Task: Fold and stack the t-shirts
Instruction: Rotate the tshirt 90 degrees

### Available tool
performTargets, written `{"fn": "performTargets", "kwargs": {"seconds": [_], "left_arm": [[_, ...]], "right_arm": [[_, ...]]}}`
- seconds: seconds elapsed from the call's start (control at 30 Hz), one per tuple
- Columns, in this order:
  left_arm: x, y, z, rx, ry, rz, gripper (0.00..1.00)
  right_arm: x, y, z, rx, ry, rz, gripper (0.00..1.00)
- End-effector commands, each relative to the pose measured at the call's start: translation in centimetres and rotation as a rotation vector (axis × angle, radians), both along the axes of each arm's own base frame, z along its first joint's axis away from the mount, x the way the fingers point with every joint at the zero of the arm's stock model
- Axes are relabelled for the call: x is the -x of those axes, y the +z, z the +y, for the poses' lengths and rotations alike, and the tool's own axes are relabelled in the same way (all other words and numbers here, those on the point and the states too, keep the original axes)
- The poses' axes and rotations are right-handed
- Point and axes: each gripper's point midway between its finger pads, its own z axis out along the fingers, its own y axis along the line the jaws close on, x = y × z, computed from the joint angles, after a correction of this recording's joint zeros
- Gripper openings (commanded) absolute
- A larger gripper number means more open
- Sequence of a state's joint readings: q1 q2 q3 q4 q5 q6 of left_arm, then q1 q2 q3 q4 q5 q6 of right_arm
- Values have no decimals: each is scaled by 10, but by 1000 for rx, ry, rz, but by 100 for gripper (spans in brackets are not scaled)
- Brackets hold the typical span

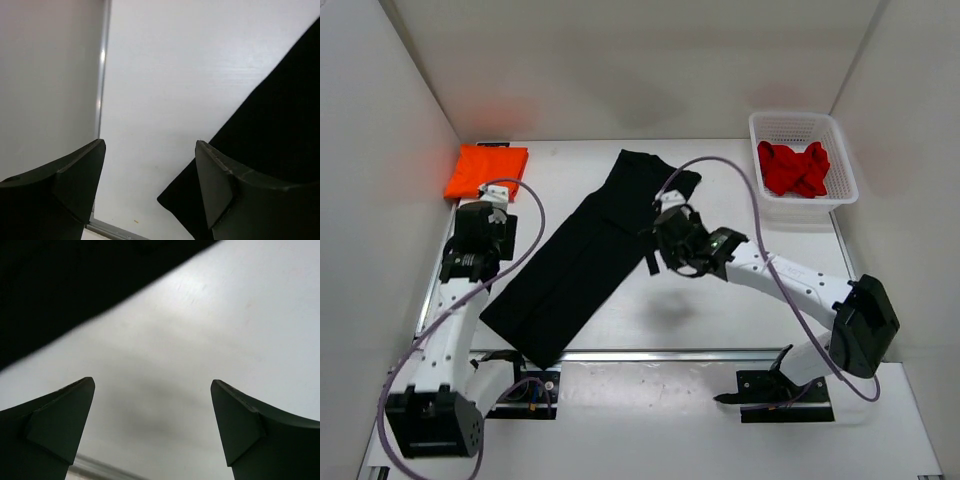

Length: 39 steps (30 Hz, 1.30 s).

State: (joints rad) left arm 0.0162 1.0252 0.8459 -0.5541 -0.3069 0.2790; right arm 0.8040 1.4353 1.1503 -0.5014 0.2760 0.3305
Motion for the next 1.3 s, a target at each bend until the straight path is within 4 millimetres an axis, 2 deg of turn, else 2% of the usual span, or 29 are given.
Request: {"fn": "performTargets", "kwargs": {"seconds": [0.0, 0.03, 0.07, 0.1, 0.13, 0.2, 0.27, 0.33, 0.37, 0.53, 0.6, 0.63, 0.67, 0.7, 0.8, 0.83, 0.87, 0.9, 0.93, 0.97, 1.0, 1.1, 1.13, 1.2, 1.23, 1.27], "left_arm": [[23, 37, 11, 0, 113, -153, 84], [33, 44, 8, 19, 112, -184, 84], [44, 55, 11, 21, 130, -232, 85], [49, 60, 11, 22, 135, -260, 87], [62, 72, 14, 22, 162, -312, 89], [82, 91, 12, 35, 193, -402, 90], [109, 116, 11, 89, 219, -495, 91], [126, 127, 15, 123, 254, -549, 91], [135, 135, 13, 140, 250, -575, 91], [151, 150, 9, 191, 251, -615, 91], [154, 154, 8, 197, 252, -628, 91], [153, 155, 6, 208, 240, -634, 91], [152, 156, 6, 203, 233, -636, 91], [149, 156, 4, 209, 219, -636, 91], [148, 158, 4, 187, 197, -642, 90], [147, 157, 3, 187, 183, -635, 90], [146, 159, 0, 188, 155, -642, 90], [145, 159, -2, 192, 145, -640, 90], [145, 159, -6, 200, 117, -644, 90], [144, 162, -7, 184, 87, -646, 90], [143, 162, -10, 190, 67, -654, 90], [141, 163, -17, 195, 11, -654, 89], [140, 162, -20, 198, -18, -648, 90], [139, 161, -24, 205, -49, -657, 90], [138, 159, -26, 207, -57, -652, 90], [138, 158, -27, 210, -68, -649, 90]], "right_arm": [[41, -5, 5, 100, 4, -5, 99], [58, -6, 17, 127, 40, -28, 99], [66, -7, 17, 153, 36, -41, 99], [81, -12, 26, 155, 69, -39, 99], [94, -11, 39, 102, 77, -33, 100], [109, -24, 51, -1, 46, 23, 99], [127, -19, 79, -164, 71, 45, 99], [145, -28, 101, -263, 45, 126, 99], [151, -36, 108, -252, 40, 154, 99], [181, -37, 167, -201, 50, 215, 93], [185, -43, 179, -158, 22, 264, 90], [189, -53, 184, -135, 9, 310, 87], [183, -61, 185, -125, -22, 322, 82], [189, -65, 189, -140, -32, 356, 79], [181, -70, 201, -190, -101, 389, 44], [182, -74, 203, -189, -122, 404, 26], [179, -76, 209, -185, -149, 412, 12], [180, -85, 215, -164, -159, 434, 9], [184, -88, 219, -168, -168, 461, 7], [184, -95, 231, -173, -167, 474, 10], [188, -95, 243, -186, -165, 479, 17], [191, -93, 260, -159, -190, 470, 36], [188, -94, 262, -155, -211, 470, 40], [186, -100, 271, -136, -225, 481, 41], [188, -109, 273, -119, -239, 494, 41], [186, -106, 278, -137, -255, 505, 41]]}}
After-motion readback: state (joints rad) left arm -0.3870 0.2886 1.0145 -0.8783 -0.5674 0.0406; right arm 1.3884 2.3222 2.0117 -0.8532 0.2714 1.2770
